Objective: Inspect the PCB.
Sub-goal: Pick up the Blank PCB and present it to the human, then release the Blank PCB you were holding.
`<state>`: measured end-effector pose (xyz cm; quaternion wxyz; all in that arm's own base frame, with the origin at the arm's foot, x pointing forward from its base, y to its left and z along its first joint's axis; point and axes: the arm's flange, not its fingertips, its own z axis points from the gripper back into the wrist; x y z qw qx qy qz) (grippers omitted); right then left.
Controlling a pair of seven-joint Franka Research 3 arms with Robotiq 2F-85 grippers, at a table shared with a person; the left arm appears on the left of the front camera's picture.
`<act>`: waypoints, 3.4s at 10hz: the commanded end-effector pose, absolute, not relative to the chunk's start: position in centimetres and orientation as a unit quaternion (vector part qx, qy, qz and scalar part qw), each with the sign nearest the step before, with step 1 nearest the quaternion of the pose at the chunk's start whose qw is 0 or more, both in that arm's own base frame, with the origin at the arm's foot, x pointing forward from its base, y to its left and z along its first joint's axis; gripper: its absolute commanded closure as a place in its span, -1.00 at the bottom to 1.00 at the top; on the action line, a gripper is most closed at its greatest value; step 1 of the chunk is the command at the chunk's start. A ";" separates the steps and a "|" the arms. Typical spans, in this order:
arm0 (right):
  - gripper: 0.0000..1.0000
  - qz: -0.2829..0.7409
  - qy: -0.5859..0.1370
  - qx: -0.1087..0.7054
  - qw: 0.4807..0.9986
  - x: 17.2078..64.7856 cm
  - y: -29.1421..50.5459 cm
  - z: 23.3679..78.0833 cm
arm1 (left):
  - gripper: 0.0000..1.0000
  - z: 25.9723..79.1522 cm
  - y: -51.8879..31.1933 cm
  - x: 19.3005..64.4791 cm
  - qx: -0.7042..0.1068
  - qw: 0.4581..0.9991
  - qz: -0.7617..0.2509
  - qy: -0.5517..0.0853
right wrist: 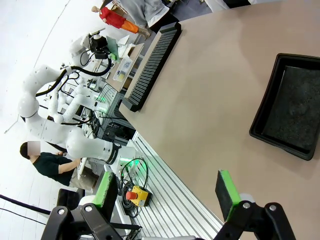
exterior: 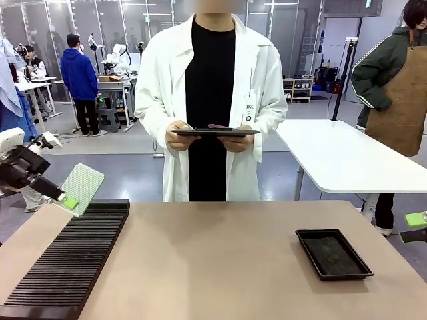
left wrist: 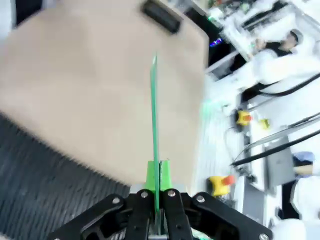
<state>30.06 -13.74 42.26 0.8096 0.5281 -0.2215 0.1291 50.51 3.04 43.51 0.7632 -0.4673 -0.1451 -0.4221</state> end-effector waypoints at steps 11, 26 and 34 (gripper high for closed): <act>-1.00 0.136 -0.232 0.532 0.803 30.2 -13.8 42.3 | 0.94 42.2 -8.0 63.4 -0.726 0.684 -0.065 0.030; -1.00 0.136 -0.232 0.532 0.803 30.2 -13.8 42.3 | 0.94 42.1 -7.8 63.3 -0.733 0.677 -0.063 0.031; -1.00 0.136 -0.232 0.532 0.803 30.2 -13.8 42.3 | 0.94 42.1 -7.8 63.3 -0.733 0.677 -0.063 0.031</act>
